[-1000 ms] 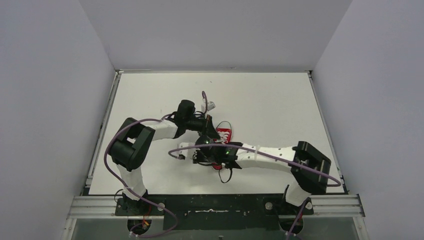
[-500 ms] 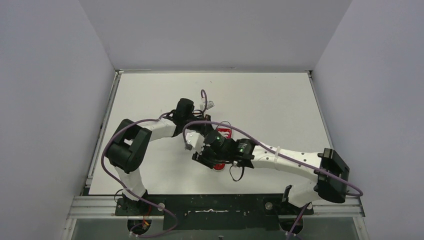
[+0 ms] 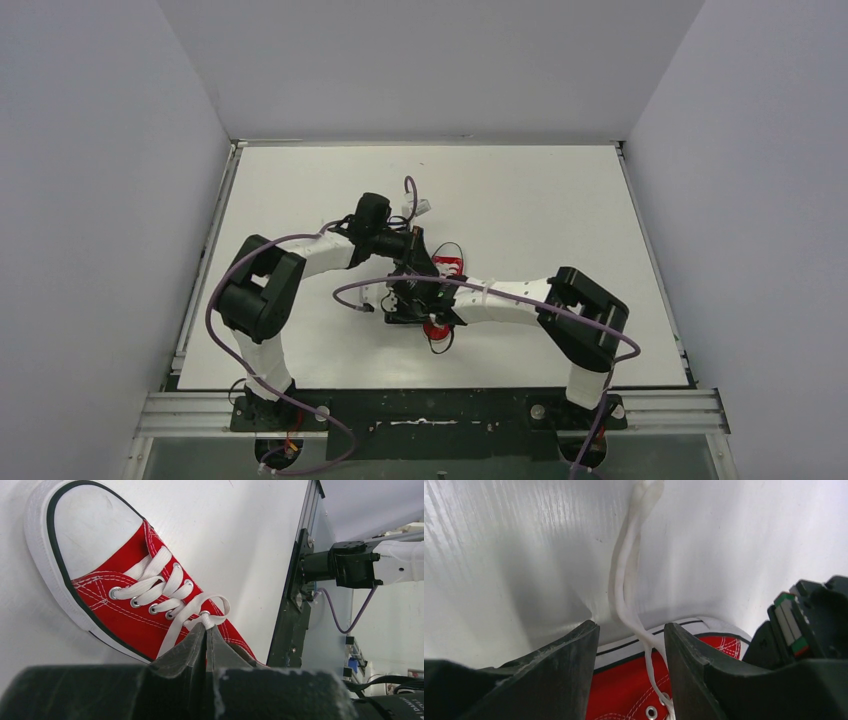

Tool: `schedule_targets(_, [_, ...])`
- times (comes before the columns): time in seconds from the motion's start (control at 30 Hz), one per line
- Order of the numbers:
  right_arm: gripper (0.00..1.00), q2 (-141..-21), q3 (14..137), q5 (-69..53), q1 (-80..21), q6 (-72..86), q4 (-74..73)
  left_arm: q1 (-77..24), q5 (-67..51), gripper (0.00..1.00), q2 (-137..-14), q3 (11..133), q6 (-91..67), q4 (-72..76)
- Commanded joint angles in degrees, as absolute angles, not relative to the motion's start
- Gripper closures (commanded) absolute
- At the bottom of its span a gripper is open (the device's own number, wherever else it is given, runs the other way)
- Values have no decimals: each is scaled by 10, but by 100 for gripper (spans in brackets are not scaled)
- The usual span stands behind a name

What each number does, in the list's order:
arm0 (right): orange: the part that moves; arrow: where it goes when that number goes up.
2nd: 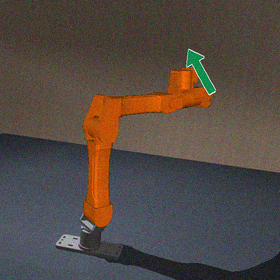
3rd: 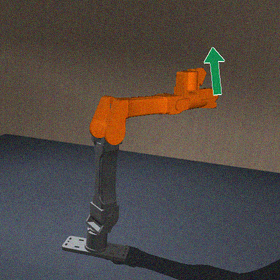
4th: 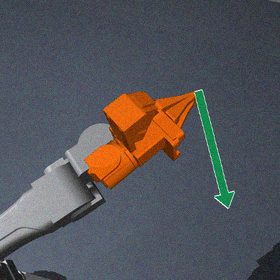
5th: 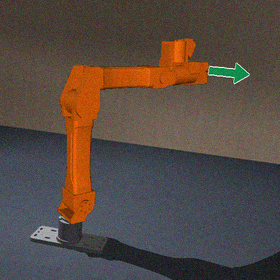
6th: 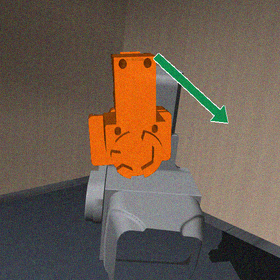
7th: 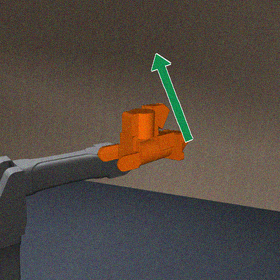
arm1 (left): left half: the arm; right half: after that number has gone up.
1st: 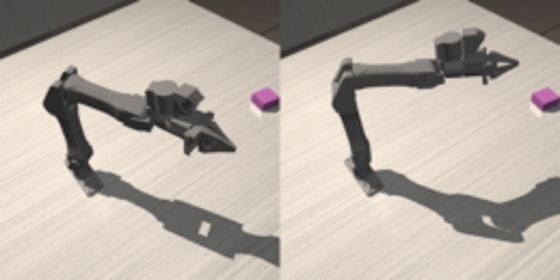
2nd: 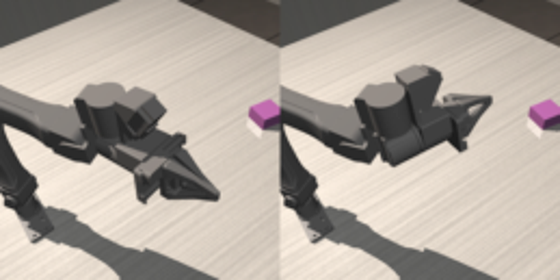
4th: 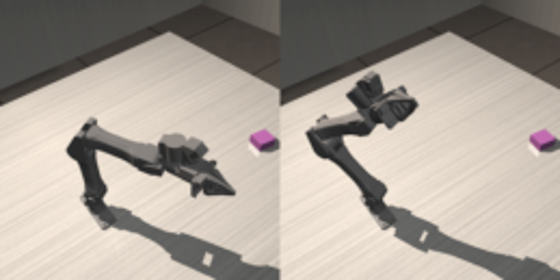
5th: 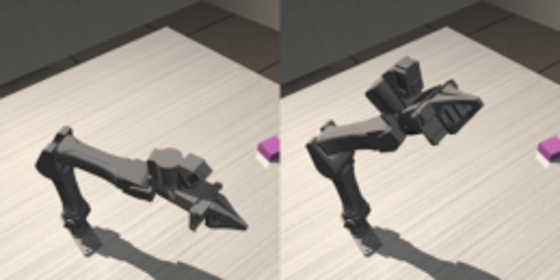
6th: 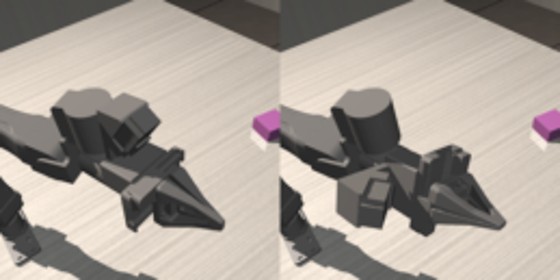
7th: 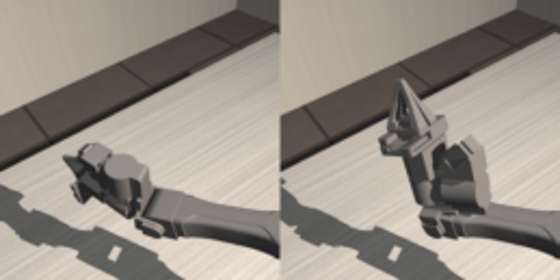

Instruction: Tie the shoes

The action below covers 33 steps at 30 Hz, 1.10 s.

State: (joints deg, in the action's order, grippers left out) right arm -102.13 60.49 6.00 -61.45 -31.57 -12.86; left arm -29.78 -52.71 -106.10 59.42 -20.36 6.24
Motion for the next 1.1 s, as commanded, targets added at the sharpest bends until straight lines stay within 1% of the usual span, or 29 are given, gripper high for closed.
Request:
schedule_targets(0.0, [49,-1036,625,77,-617,-351,-52,-301,-545,100,-1063,606,-193,79])
schedule_targets(0.1, [53,-1047,627,64,-617,-353,-46,-301,-544,100,-1066,604,-194,83])
schedule_targets(0.17, [58,-1055,627,60,-618,-352,-43,-301,-543,100,-1066,600,-197,91])
schedule_targets(0.23, [68,-1060,629,57,-617,-352,-47,-301,-542,100,-1067,599,-199,95])
schedule_targets(0.33, [87,-1054,631,57,-617,-346,-53,-301,-542,100,-1065,595,-199,97])
schedule_targets(0.5, [100,-1025,648,32,-617,-329,-88,-298,-543,100,-1062,591,-201,97])
schedule_targets(0.83, [100,-963,650,-65,-613,-275,-102,-286,-554,100,-1063,591,-204,95])
schedule_targets(0.93, [100,-944,655,-123,-611,-248,-134,-283,-558,100,-1063,592,-209,97])
schedule_targets(1.0, [100,-918,649,-153,-605,-201,-151,-282,-561,100,-1061,590,-213,96])
schedule_targets(1.07, [100,-884,626,-199,-579,-120,-153,-282,-560,100,-1056,586,-219,99])
